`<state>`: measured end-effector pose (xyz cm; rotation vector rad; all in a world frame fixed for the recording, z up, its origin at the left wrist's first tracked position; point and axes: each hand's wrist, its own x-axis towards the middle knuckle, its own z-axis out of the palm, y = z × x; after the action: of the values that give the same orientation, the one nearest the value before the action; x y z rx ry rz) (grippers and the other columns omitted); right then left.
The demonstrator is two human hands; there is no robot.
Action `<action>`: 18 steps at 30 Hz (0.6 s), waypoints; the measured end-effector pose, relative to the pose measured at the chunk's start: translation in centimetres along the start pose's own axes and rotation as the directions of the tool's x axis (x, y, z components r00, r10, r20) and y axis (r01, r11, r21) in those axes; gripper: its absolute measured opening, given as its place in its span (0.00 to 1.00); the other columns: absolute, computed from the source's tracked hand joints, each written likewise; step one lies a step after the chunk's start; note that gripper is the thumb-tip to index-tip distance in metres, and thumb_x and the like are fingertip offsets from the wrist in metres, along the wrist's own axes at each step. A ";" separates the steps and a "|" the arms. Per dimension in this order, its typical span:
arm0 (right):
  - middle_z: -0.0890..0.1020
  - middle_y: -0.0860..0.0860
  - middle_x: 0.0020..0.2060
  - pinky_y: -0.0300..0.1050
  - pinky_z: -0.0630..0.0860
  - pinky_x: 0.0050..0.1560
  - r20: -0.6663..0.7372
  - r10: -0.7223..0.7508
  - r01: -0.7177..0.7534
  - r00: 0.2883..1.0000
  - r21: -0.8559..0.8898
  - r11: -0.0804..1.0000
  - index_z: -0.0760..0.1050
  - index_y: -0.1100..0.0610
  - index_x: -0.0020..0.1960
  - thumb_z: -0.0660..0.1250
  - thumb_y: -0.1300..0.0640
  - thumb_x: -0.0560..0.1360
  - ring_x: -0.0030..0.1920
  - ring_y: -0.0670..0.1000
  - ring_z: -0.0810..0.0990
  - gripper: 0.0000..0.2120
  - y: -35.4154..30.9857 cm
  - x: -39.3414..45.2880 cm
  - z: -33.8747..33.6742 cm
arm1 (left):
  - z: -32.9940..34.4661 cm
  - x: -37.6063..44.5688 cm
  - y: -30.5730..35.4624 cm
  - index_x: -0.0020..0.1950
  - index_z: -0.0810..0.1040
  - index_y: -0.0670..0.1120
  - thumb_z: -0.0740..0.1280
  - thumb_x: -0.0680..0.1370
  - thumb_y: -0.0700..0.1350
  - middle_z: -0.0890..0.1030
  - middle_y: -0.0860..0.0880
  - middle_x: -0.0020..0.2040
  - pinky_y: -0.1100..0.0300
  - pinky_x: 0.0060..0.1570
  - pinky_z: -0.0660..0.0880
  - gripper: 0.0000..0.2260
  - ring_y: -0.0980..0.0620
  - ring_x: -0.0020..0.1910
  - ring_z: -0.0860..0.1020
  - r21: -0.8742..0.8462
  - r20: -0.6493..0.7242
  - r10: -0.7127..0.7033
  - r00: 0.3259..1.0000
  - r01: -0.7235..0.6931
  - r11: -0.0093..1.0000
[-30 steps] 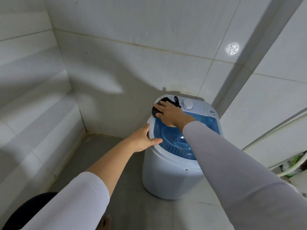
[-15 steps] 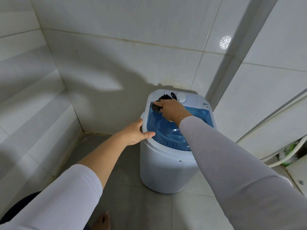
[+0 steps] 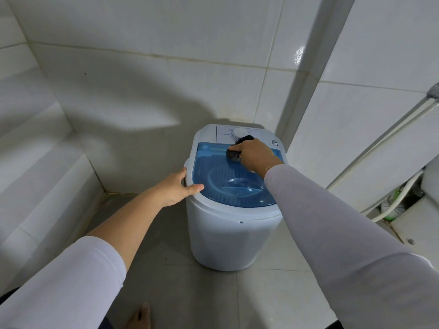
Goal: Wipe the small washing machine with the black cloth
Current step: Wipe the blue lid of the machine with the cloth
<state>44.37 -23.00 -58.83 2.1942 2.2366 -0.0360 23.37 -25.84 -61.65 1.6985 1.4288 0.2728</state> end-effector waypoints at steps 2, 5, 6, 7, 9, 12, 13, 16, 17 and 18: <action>0.76 0.56 0.62 0.51 0.75 0.59 -0.019 0.023 -0.023 1.000 0.002 1.000 0.73 0.45 0.65 0.56 0.69 0.77 0.62 0.58 0.73 0.25 1.2 -0.5 0.1 | 0.1 0.0 0.0 0.78 0.51 0.47 0.64 0.77 0.53 0.60 0.48 0.77 0.53 0.71 0.60 0.35 0.46 0.75 0.61 -0.002 -0.003 -0.003 1.000 0.003 1.000; 0.76 0.57 0.63 0.51 0.73 0.63 -0.021 0.061 -0.061 0.998 0.002 0.998 0.73 0.47 0.65 0.56 0.69 0.77 0.61 0.59 0.74 0.24 3.1 -1.5 0.0 | 0.1 0.1 -0.2 0.78 0.50 0.47 0.65 0.77 0.54 0.59 0.48 0.78 0.52 0.72 0.59 0.36 0.46 0.76 0.60 -0.001 -0.004 -0.017 1.000 0.017 1.000; 0.76 0.57 0.63 0.51 0.73 0.63 -0.027 0.068 -0.067 0.997 0.008 0.998 0.74 0.49 0.65 0.56 0.69 0.77 0.61 0.59 0.74 0.23 3.7 -1.8 0.0 | 0.1 0.1 -0.2 0.79 0.50 0.47 0.65 0.77 0.55 0.58 0.48 0.78 0.52 0.73 0.58 0.36 0.46 0.76 0.60 -0.001 -0.006 -0.023 1.000 0.023 1.000; 0.77 0.57 0.63 0.50 0.73 0.63 -0.033 0.073 -0.073 0.997 0.013 0.997 0.74 0.50 0.65 0.56 0.69 0.77 0.61 0.59 0.74 0.22 4.1 -2.1 0.1 | 0.2 0.1 -0.2 0.79 0.50 0.47 0.65 0.77 0.55 0.58 0.48 0.78 0.52 0.73 0.58 0.36 0.46 0.76 0.59 -0.004 -0.007 -0.028 1.000 0.028 1.000; 0.77 0.57 0.63 0.49 0.73 0.62 -0.043 0.090 -0.090 0.995 0.016 0.996 0.74 0.49 0.65 0.57 0.67 0.78 0.61 0.59 0.75 0.21 4.9 -2.6 0.3 | 0.2 0.1 -0.1 0.78 0.50 0.47 0.65 0.77 0.54 0.58 0.48 0.78 0.52 0.73 0.58 0.36 0.46 0.76 0.59 -0.013 -0.013 -0.034 0.999 0.034 0.999; 0.77 0.57 0.63 0.48 0.73 0.61 -0.050 0.149 -0.147 0.988 0.030 0.989 0.74 0.49 0.65 0.57 0.65 0.78 0.60 0.59 0.76 0.21 6.0 -3.5 0.3 | 0.5 0.0 0.1 0.78 0.51 0.47 0.64 0.77 0.53 0.59 0.47 0.78 0.52 0.72 0.59 0.35 0.46 0.76 0.60 -0.009 -0.030 -0.029 0.999 0.028 1.000; 0.77 0.57 0.63 0.47 0.73 0.60 -0.053 0.165 -0.164 0.985 0.032 0.986 0.74 0.49 0.65 0.57 0.64 0.78 0.60 0.59 0.76 0.20 6.5 -3.8 0.2 | 0.5 0.0 0.1 0.78 0.52 0.46 0.64 0.78 0.53 0.59 0.47 0.77 0.52 0.72 0.59 0.34 0.45 0.75 0.61 -0.007 -0.036 -0.023 0.999 0.023 1.000; 0.79 0.56 0.61 0.48 0.74 0.58 -0.050 0.231 -0.229 0.972 0.054 0.972 0.76 0.48 0.63 0.57 0.60 0.79 0.58 0.59 0.77 0.17 8.0 -4.9 0.3 | 0.7 -0.2 0.3 0.78 0.54 0.45 0.64 0.78 0.51 0.62 0.47 0.77 0.55 0.71 0.60 0.32 0.46 0.75 0.62 -0.019 -0.048 -0.006 0.999 0.005 1.000; 0.80 0.55 0.60 0.47 0.75 0.58 -0.049 0.261 -0.257 0.964 0.086 0.963 0.77 0.48 0.62 0.59 0.59 0.79 0.57 0.59 0.78 0.16 8.4 -5.2 0.3 | 0.7 -0.1 0.3 0.78 0.54 0.44 0.64 0.78 0.50 0.62 0.47 0.76 0.56 0.70 0.60 0.31 0.46 0.74 0.63 -0.031 -0.048 -0.003 0.999 0.002 1.000; 0.81 0.55 0.58 0.47 0.76 0.57 -0.050 0.288 -0.280 0.956 0.117 0.953 0.78 0.48 0.61 0.60 0.58 0.78 0.56 0.58 0.78 0.15 8.7 -5.5 0.2 | 0.7 -0.2 0.2 0.77 0.55 0.44 0.64 0.79 0.49 0.63 0.46 0.76 0.56 0.70 0.61 0.31 0.46 0.74 0.63 -0.038 -0.051 -0.002 0.999 0.000 0.999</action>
<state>53.15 -28.33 -59.04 2.5899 1.9673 -0.0859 23.94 -26.36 -61.83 1.6707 1.4527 0.3431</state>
